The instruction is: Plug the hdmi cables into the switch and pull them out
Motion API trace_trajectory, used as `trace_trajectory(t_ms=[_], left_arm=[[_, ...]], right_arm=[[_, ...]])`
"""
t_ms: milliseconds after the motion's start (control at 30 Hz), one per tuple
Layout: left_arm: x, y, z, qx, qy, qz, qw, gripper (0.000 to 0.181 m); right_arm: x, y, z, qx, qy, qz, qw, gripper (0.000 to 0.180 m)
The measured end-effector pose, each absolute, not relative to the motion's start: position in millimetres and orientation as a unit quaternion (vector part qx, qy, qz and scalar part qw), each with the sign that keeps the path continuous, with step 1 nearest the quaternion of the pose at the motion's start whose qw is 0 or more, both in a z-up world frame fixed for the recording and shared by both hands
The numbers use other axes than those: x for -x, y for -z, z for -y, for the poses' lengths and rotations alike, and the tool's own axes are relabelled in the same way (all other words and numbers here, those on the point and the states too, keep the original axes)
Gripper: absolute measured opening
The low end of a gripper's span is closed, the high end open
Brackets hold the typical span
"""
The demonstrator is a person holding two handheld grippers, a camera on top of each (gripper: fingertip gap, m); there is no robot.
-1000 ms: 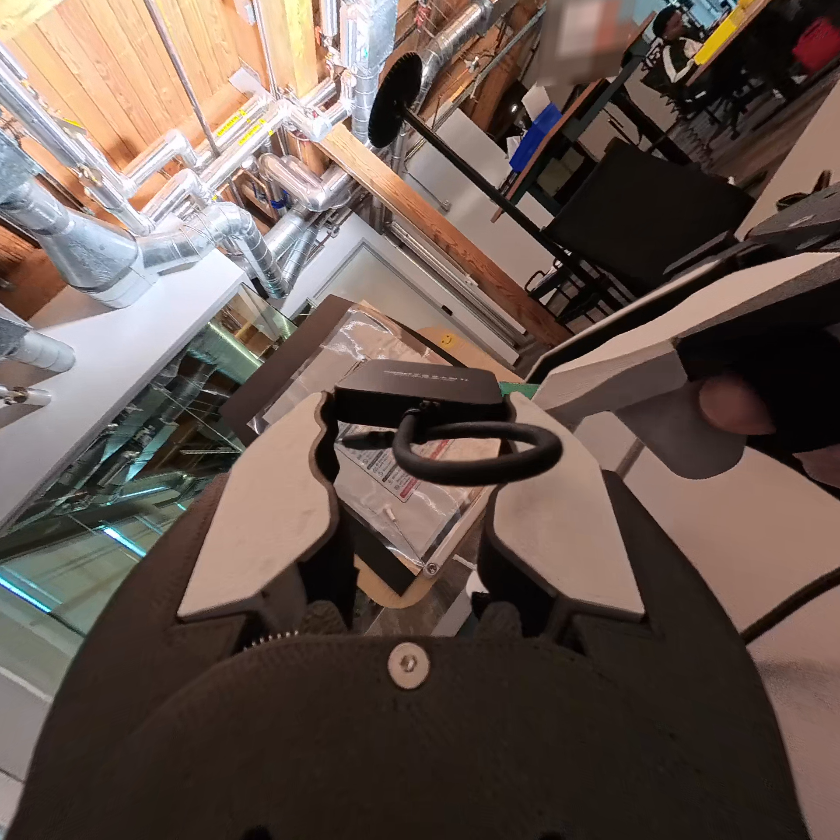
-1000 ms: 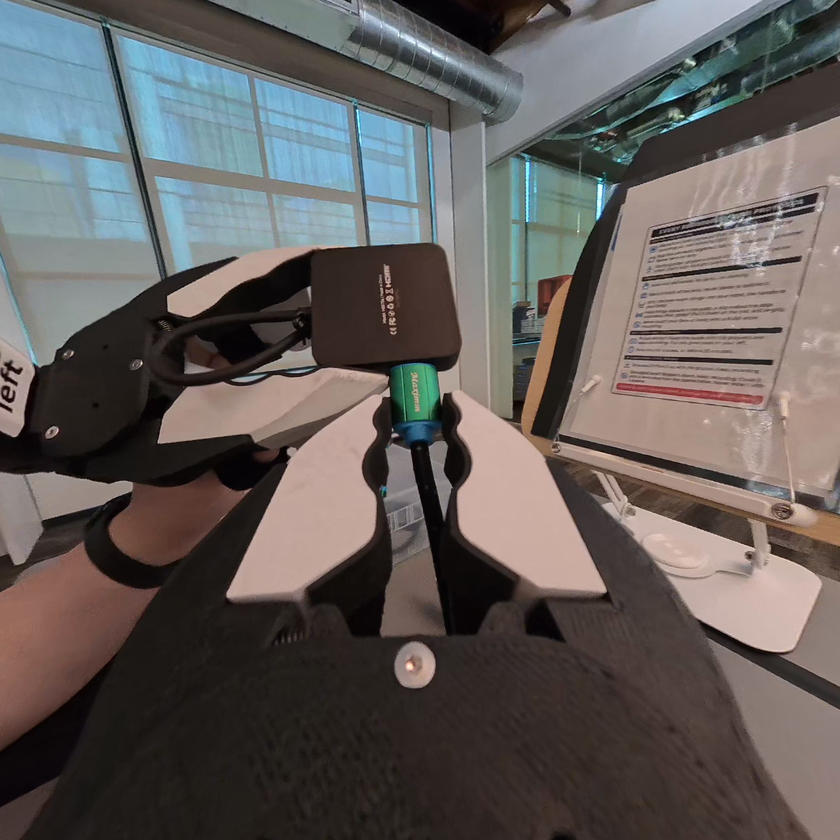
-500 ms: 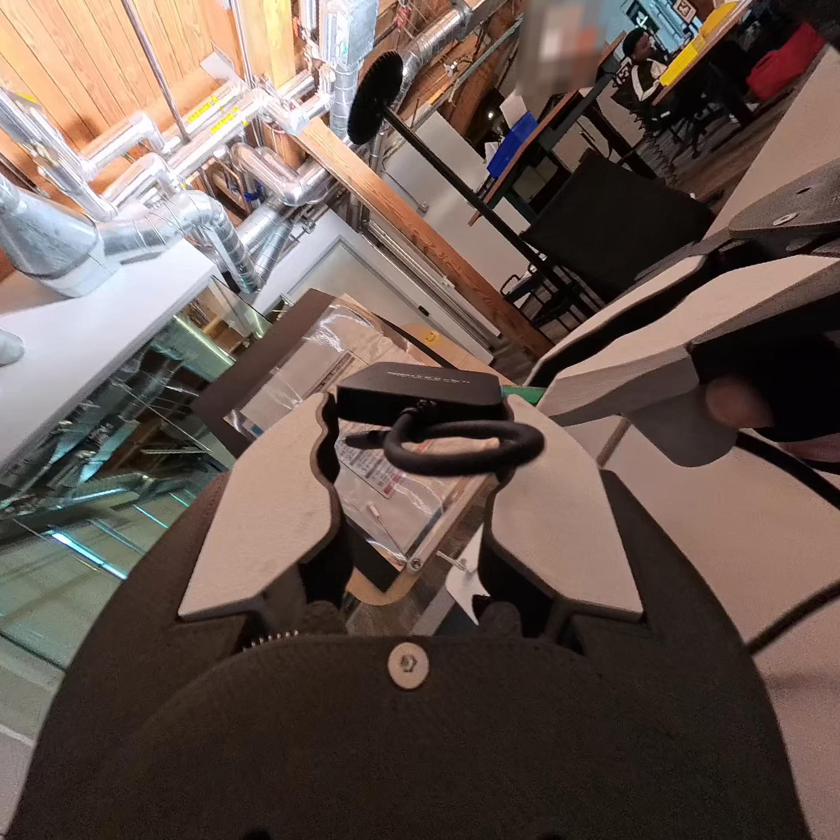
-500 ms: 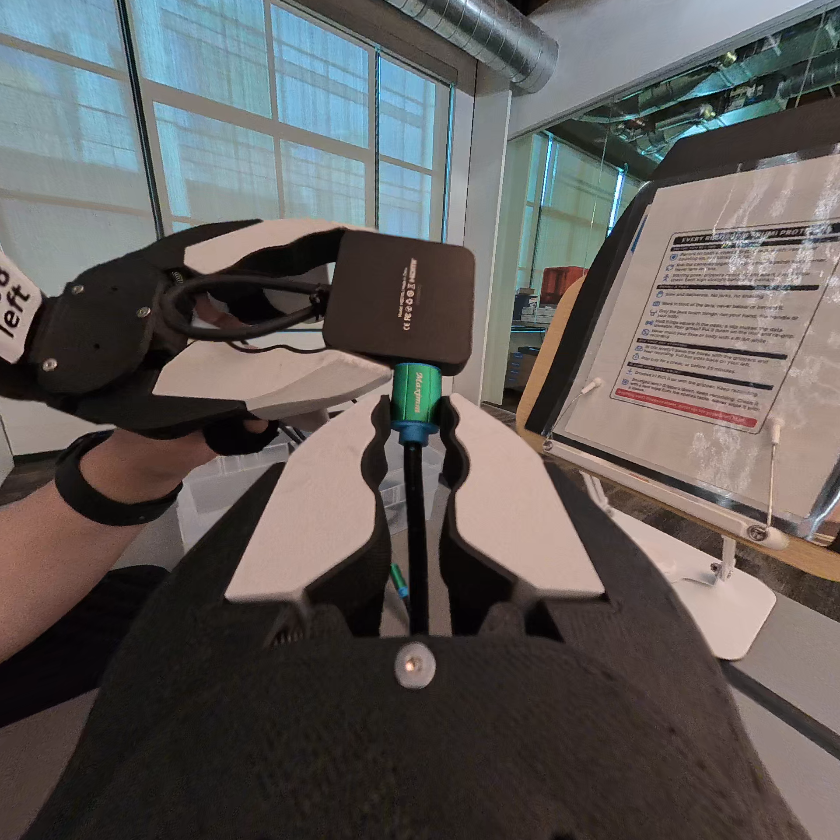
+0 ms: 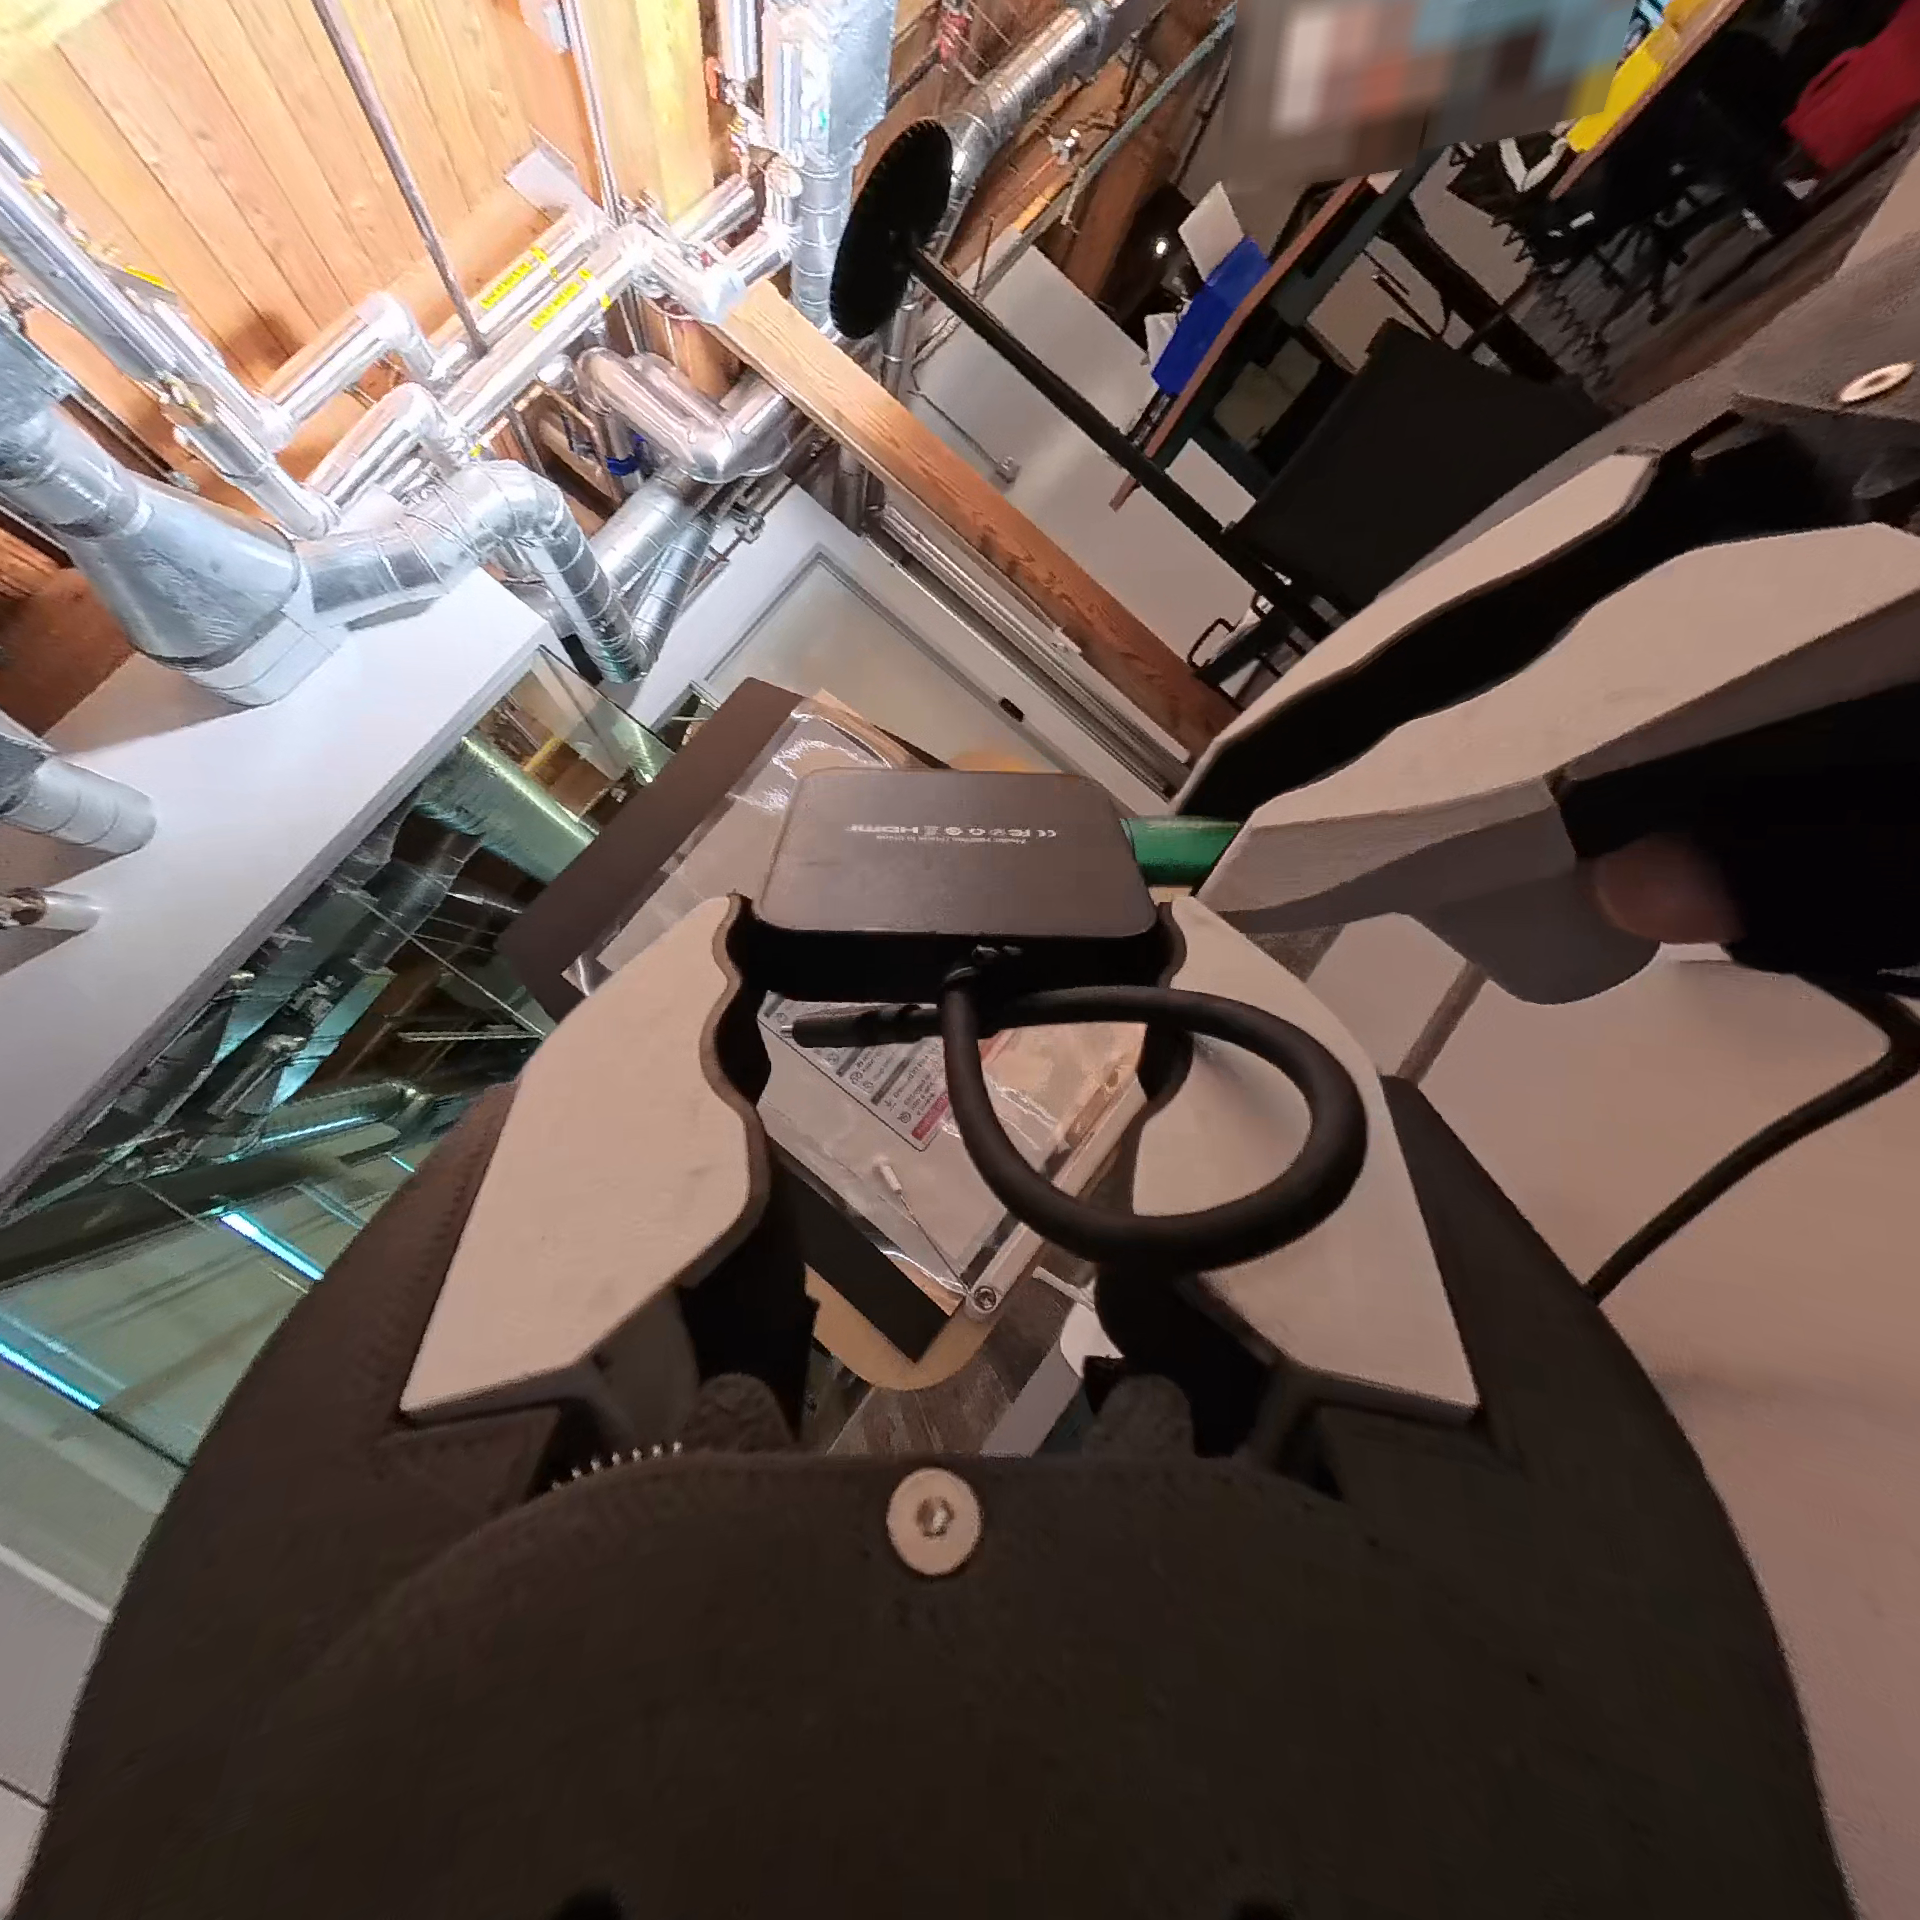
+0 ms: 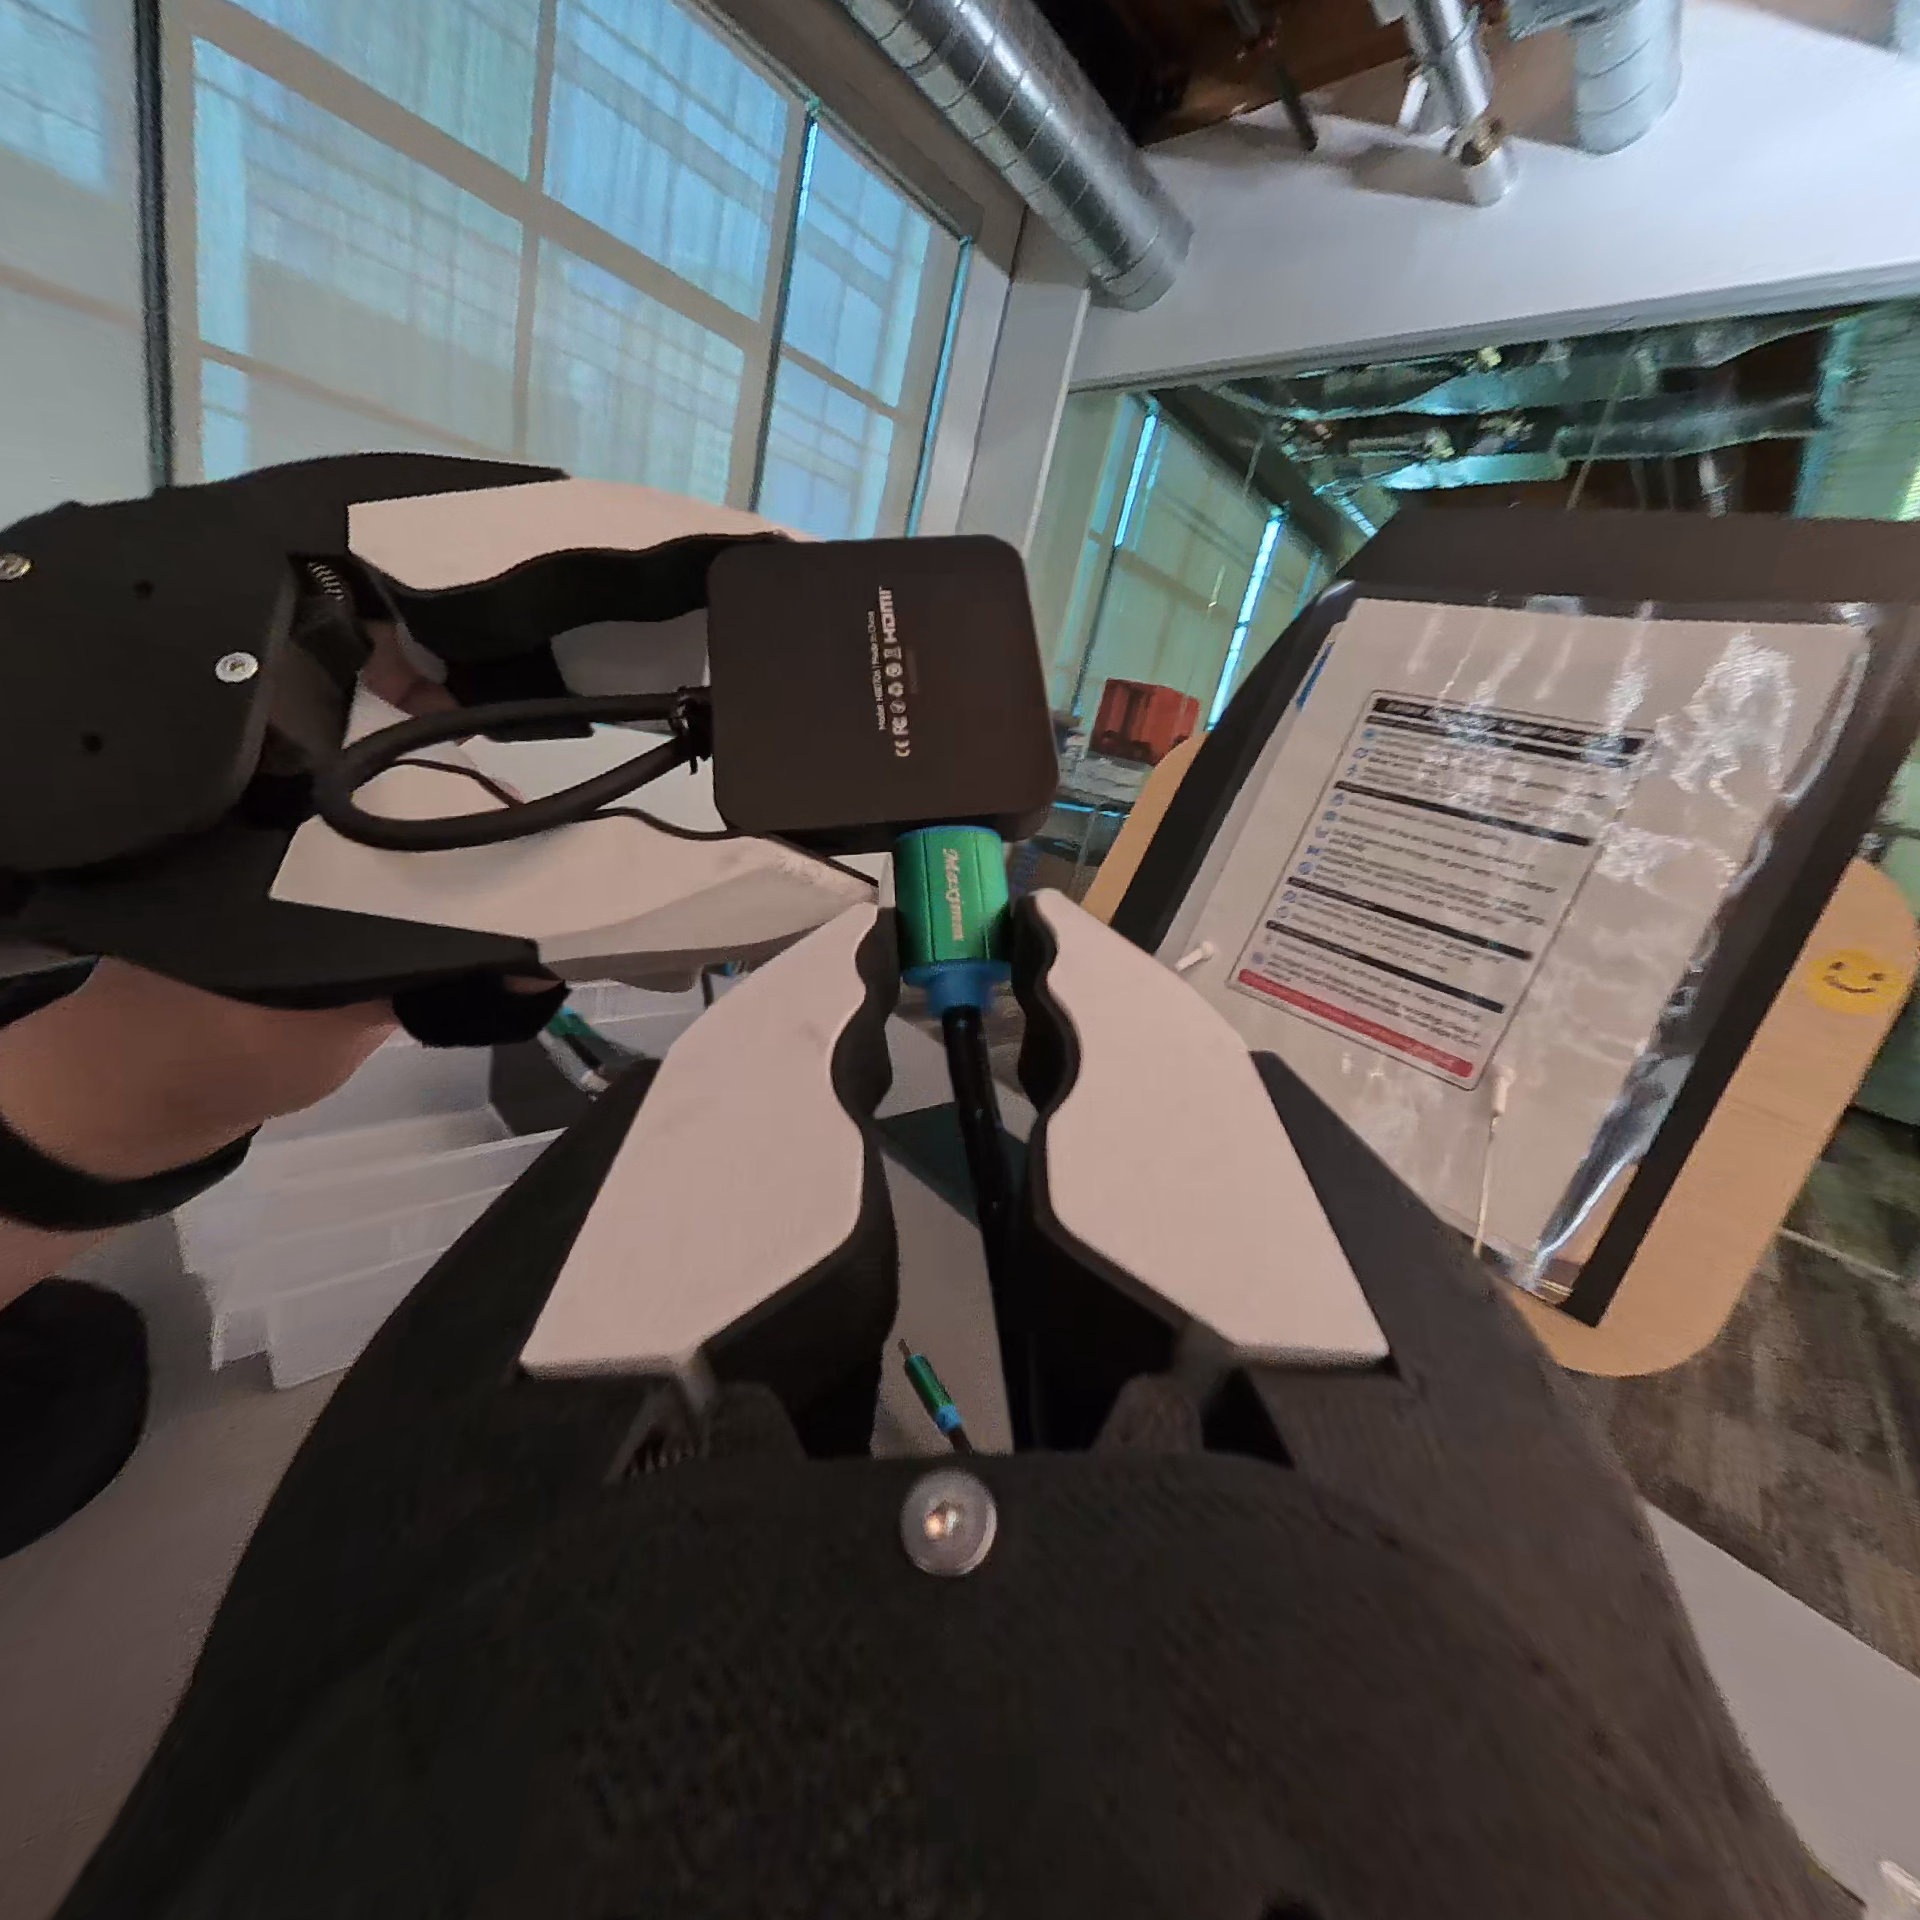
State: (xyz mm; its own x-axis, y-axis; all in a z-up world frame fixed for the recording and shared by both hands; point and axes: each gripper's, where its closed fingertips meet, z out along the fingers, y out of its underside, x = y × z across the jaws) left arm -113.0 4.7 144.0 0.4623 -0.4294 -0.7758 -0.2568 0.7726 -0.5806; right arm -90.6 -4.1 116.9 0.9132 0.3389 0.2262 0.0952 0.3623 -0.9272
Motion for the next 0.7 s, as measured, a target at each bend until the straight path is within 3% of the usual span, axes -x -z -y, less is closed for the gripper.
trace_trajectory(t_ms=[700], left_arm=[[121.1,-147.7,-1.0,0.302,0.047,-0.517,0.799,0.067]], right_arm=[[98.4,-115.8,8.8,0.551,0.002,0.242,0.799,0.021]])
